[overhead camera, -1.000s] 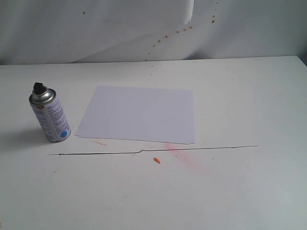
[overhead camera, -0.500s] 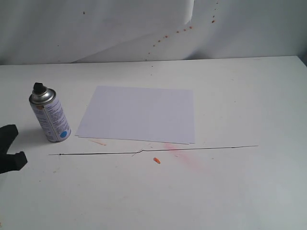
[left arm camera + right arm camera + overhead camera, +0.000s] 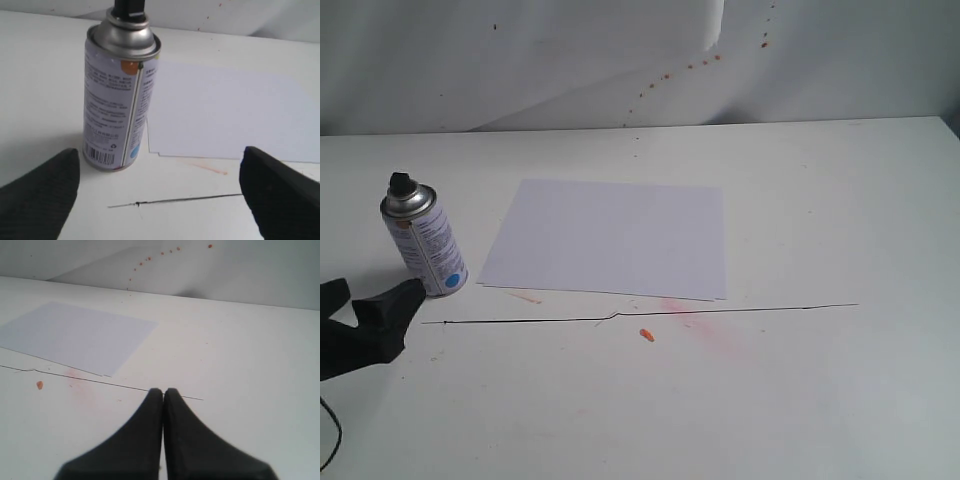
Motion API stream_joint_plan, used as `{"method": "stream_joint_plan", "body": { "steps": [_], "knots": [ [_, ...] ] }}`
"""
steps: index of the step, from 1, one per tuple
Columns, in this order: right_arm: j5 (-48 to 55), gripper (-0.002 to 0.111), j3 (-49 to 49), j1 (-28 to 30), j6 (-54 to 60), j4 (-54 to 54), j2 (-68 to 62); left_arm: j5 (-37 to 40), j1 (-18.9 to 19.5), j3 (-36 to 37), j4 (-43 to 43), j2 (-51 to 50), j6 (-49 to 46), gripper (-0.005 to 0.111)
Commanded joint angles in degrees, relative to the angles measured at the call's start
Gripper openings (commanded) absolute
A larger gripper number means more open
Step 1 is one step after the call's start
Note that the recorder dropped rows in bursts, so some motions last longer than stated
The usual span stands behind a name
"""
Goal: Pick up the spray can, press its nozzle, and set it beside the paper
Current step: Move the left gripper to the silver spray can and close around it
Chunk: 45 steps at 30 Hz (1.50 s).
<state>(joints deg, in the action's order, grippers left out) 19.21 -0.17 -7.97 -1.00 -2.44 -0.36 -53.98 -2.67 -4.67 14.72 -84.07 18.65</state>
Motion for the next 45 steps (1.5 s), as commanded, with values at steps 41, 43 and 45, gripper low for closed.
{"method": "stream_joint_plan", "body": {
  "steps": [41, 43, 45],
  "knots": [
    [-0.1, 0.0, 0.2, -0.3, 0.1, 0.4, 0.4, -14.6, -0.2, -7.6, -3.7, -22.2, -7.9, 0.092],
    [-0.1, 0.0, 0.2, -0.3, 0.1, 0.4, 0.4, -14.4, -0.2, -8.0, -5.4, -22.2, -8.4, 0.094],
    [-0.1, 0.0, 0.2, -0.3, 0.1, 0.4, 0.4, -13.1, -0.2, -8.9, -5.8, -22.2, -8.4, 0.094]
  ]
}}
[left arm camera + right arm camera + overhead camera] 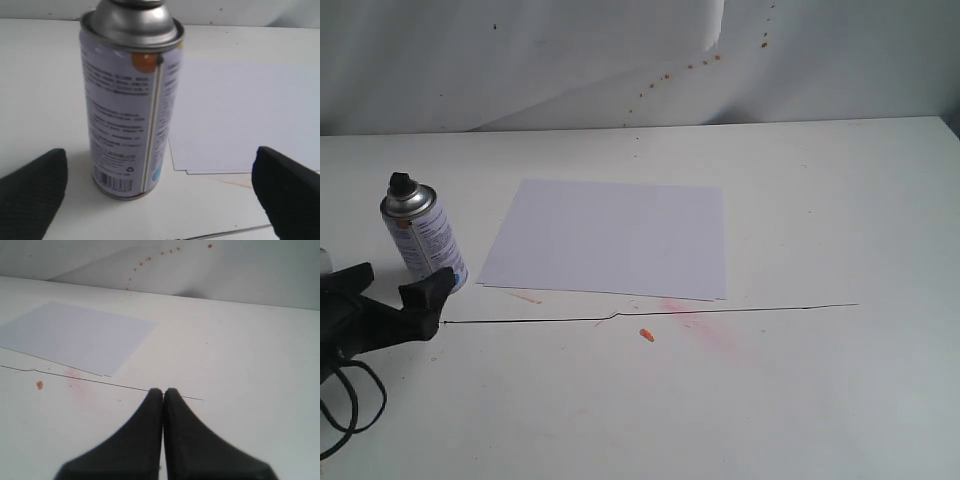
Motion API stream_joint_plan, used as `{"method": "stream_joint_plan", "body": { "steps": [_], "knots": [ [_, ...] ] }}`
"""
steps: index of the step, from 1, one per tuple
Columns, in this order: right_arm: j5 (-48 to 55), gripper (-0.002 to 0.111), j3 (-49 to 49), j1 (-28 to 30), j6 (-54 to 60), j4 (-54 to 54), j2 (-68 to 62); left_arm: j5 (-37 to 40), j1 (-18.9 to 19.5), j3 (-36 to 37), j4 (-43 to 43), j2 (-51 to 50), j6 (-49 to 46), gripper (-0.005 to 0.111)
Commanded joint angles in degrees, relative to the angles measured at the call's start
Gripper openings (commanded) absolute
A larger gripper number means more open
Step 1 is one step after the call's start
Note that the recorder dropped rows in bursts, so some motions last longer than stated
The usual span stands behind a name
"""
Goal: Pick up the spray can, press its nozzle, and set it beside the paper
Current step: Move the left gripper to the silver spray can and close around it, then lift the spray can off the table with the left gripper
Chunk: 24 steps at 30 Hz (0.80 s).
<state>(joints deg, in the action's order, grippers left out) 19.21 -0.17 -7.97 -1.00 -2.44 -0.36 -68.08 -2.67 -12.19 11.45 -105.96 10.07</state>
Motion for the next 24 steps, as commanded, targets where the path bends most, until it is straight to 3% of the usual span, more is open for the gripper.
{"method": "stream_joint_plan", "body": {
  "steps": [1, 24],
  "knots": [
    [-0.1, 0.0, 0.2, -0.3, 0.1, 0.4, 0.4, 2.2, -0.2, -2.2, -2.5, -0.3, 0.1, 0.094],
    [-0.1, 0.0, 0.2, -0.3, 0.1, 0.4, 0.4, 2.1, -0.2, -13.8, -1.6, -13.0, -0.2, 0.094]
  ]
}}
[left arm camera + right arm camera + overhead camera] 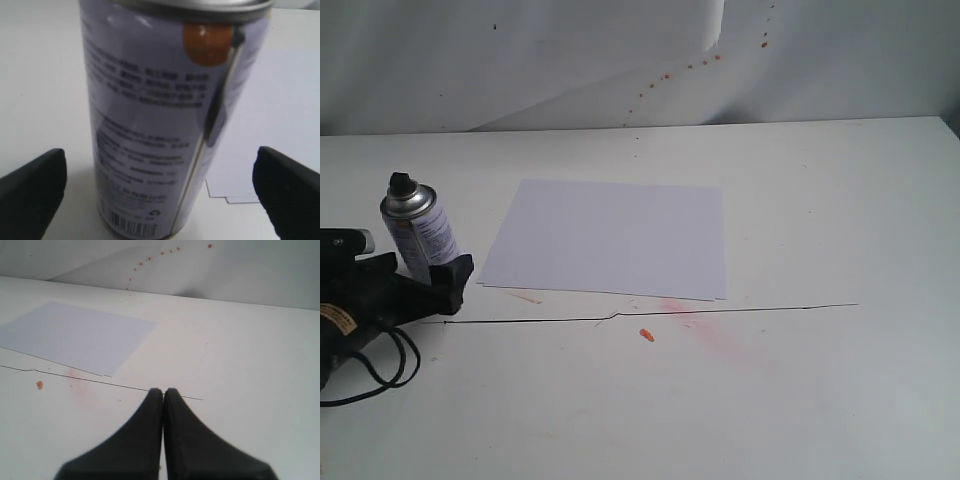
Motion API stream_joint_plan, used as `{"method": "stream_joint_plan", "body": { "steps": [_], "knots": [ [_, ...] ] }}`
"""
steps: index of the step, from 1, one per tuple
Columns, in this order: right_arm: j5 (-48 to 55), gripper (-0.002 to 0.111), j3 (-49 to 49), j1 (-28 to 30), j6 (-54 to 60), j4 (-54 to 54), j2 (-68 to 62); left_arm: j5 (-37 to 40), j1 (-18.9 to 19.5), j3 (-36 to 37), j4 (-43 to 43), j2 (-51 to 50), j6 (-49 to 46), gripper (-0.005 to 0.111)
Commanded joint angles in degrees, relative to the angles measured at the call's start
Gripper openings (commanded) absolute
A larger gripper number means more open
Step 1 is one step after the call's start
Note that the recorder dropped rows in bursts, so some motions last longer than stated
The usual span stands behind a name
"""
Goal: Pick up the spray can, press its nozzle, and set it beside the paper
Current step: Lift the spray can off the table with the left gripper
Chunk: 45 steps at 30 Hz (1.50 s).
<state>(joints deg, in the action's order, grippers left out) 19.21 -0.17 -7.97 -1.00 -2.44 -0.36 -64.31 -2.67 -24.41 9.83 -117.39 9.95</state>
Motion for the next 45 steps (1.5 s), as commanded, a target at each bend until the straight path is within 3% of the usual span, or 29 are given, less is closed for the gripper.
{"method": "stream_joint_plan", "body": {
  "steps": [1, 3, 45],
  "knots": [
    [-0.1, 0.0, 0.2, -0.3, 0.1, 0.4, 0.4, -3.0, -0.2, -1.8, 0.0, -2.1, 0.1, 0.094],
    [-0.1, 0.0, 0.2, -0.3, 0.1, 0.4, 0.4, -5.7, -0.2, -1.9, 0.0, -3.5, 0.1, 0.094],
    [-0.1, 0.0, 0.2, -0.3, 0.0, 0.4, 0.4, -5.7, 0.0, -10.7, -0.3, -8.0, 0.5, 0.094]
  ]
}}
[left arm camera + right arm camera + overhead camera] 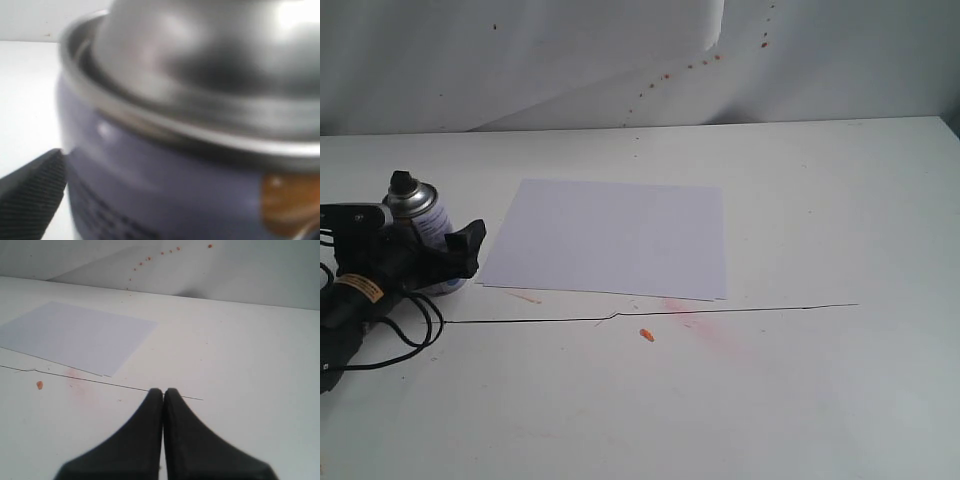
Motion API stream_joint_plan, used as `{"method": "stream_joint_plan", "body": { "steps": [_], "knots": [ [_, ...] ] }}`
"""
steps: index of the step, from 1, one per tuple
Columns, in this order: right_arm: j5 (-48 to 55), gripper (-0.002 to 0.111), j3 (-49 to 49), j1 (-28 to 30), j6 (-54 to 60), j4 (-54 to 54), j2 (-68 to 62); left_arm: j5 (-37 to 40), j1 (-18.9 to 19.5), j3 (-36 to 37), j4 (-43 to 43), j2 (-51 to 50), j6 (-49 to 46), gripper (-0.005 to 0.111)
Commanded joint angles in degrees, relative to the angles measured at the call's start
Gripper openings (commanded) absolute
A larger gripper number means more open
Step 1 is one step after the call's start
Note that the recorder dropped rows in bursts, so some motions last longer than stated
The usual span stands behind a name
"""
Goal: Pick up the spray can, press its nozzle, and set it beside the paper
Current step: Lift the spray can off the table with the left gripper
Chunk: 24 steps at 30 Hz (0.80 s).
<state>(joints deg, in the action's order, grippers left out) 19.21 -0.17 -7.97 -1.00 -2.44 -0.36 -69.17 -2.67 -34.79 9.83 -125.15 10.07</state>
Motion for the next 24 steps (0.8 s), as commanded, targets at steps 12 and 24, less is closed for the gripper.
{"method": "stream_joint_plan", "body": {
  "steps": [12, 24],
  "knots": [
    [-0.1, 0.0, 0.2, -0.3, 0.0, 0.4, 0.4, -0.8, 0.0, -0.1, 2.0, -0.3, 0.3, 0.051],
    [-0.1, 0.0, 0.2, -0.3, 0.0, 0.4, 0.4, 1.0, 0.0, 0.6, 3.7, 0.5, 3.6, 0.0]
  ]
}}
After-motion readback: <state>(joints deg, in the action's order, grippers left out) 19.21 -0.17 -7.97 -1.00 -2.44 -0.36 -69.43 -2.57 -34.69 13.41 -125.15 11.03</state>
